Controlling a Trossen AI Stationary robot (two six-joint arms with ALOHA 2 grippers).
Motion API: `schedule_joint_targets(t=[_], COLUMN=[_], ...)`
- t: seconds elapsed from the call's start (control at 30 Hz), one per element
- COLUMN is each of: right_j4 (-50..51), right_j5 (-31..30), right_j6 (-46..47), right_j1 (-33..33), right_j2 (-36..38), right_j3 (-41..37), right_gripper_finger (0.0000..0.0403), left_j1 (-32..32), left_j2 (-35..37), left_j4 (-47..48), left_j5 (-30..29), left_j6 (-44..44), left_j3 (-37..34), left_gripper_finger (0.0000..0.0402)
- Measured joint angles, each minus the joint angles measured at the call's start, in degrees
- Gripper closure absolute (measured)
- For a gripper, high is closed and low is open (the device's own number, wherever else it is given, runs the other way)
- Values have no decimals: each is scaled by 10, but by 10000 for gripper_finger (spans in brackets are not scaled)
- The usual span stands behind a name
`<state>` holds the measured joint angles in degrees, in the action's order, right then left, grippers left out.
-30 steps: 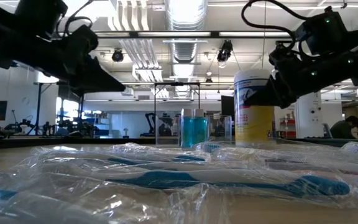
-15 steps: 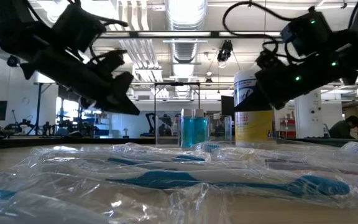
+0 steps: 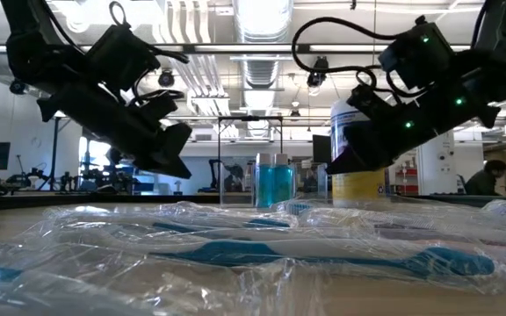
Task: Pick & Place toothbrushing station
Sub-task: Adjust the transparent organizer
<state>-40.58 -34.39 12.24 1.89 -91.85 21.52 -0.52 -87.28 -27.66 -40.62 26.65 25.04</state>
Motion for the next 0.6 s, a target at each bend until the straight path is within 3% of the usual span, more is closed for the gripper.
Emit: schedule_joint_targets(t=[0.2,0.6], right_j4=[134,131], right_j5=[-156,-127], right_j6=[46,62], right_j1=[28,-2], right_j2=[32,17], right_j3=[16,17], right_gripper_finger=[394,394], left_j1=[5,62], left_j2=[-3,-4], left_j4=[0,0], left_j5=[0,46], left_j6=[2,-11], left_j3=[0,23], left_gripper_finger=[399,399])
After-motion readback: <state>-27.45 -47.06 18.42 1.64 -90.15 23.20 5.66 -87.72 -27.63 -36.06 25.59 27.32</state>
